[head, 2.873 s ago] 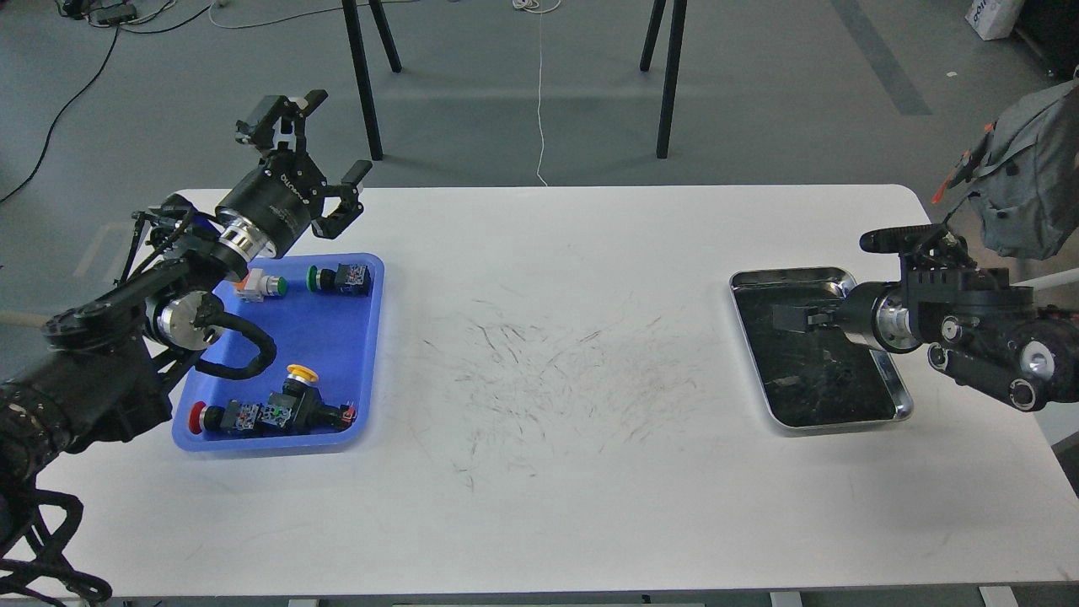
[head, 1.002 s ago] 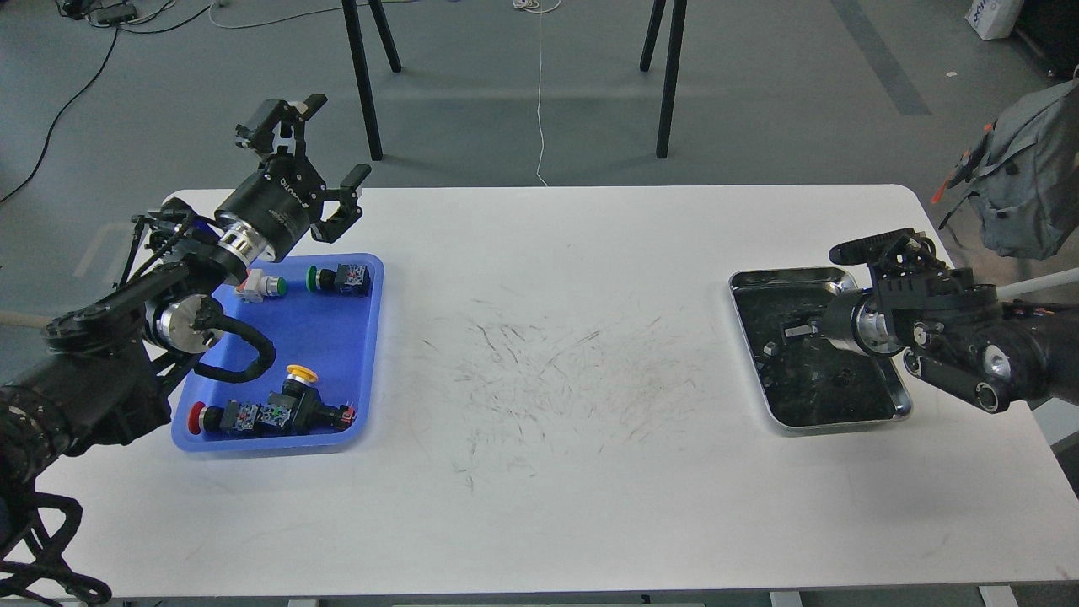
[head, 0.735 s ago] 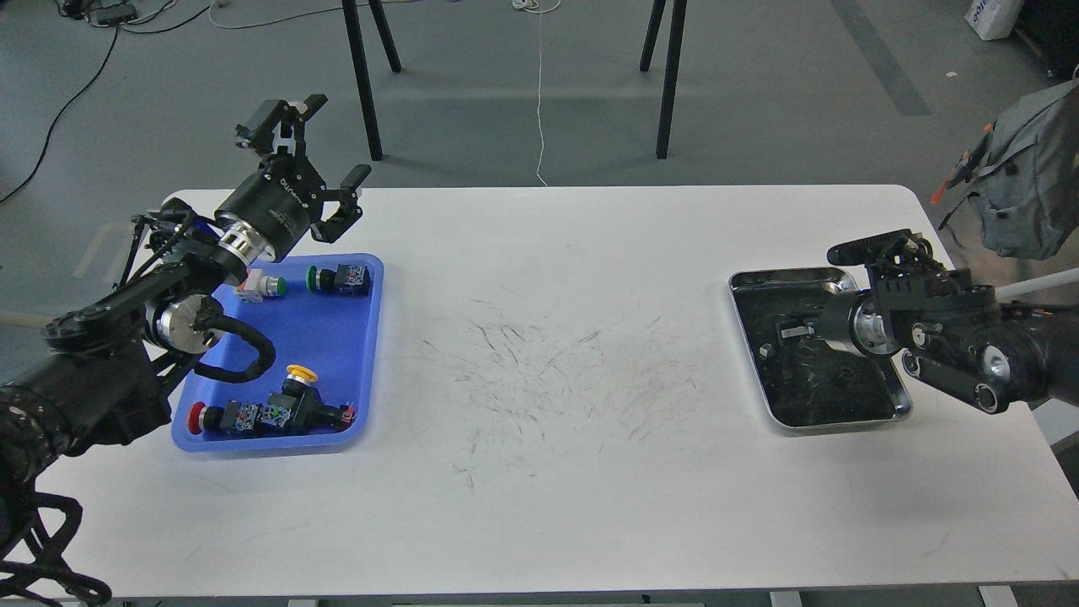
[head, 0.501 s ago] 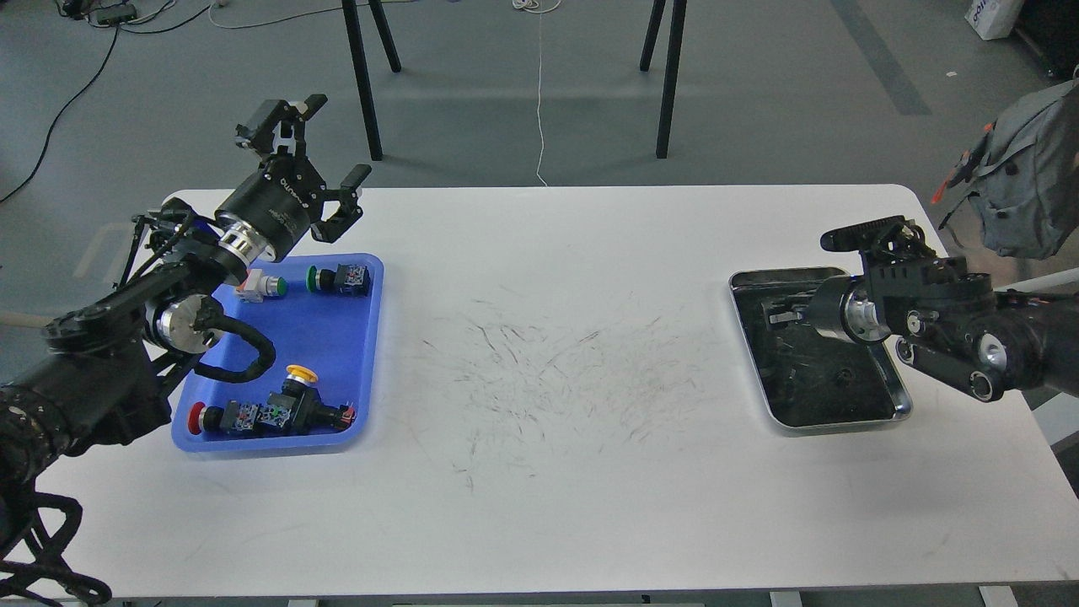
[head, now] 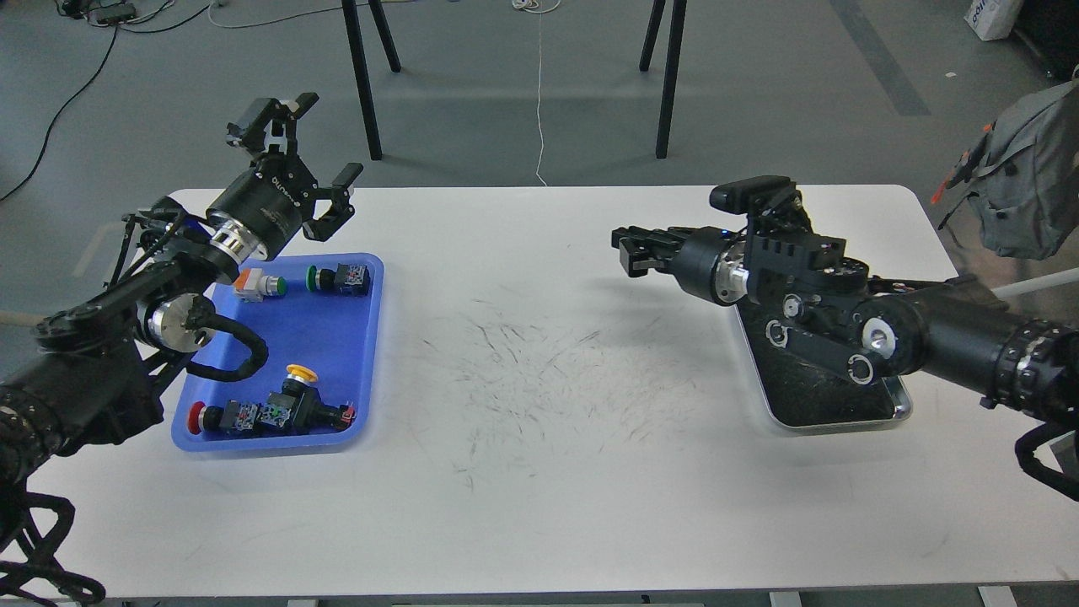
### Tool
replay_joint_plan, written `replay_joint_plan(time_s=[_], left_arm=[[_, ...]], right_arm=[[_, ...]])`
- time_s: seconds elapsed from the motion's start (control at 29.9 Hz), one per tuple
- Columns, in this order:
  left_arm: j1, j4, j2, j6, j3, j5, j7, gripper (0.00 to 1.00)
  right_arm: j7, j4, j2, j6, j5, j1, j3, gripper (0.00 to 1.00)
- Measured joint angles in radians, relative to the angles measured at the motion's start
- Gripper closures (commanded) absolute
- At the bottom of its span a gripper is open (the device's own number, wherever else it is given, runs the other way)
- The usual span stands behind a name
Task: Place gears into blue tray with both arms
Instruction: 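Carry the black gear with the right gripper to the table center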
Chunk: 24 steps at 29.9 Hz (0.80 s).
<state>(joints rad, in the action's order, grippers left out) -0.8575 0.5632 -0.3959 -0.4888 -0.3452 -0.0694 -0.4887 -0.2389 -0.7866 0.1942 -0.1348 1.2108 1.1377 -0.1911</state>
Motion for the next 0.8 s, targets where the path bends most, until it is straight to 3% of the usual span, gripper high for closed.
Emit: replay_joint_plan(time_s=[0.5, 0.8], left_arm=[[0.000, 0.000, -0.009, 0.000, 0.000, 0.001, 0.000, 0.00], [0.000, 0.000, -0.017, 0.000, 0.000, 0.001, 0.000, 0.00]], right_arm=[[-0.134, -0.076, -0.184, -0.144, 0.156, -0.015, -0.080, 0.99], [-0.157, -0.076, -0.194, -0.155, 0.186, -0.047, -0.154, 0.99]])
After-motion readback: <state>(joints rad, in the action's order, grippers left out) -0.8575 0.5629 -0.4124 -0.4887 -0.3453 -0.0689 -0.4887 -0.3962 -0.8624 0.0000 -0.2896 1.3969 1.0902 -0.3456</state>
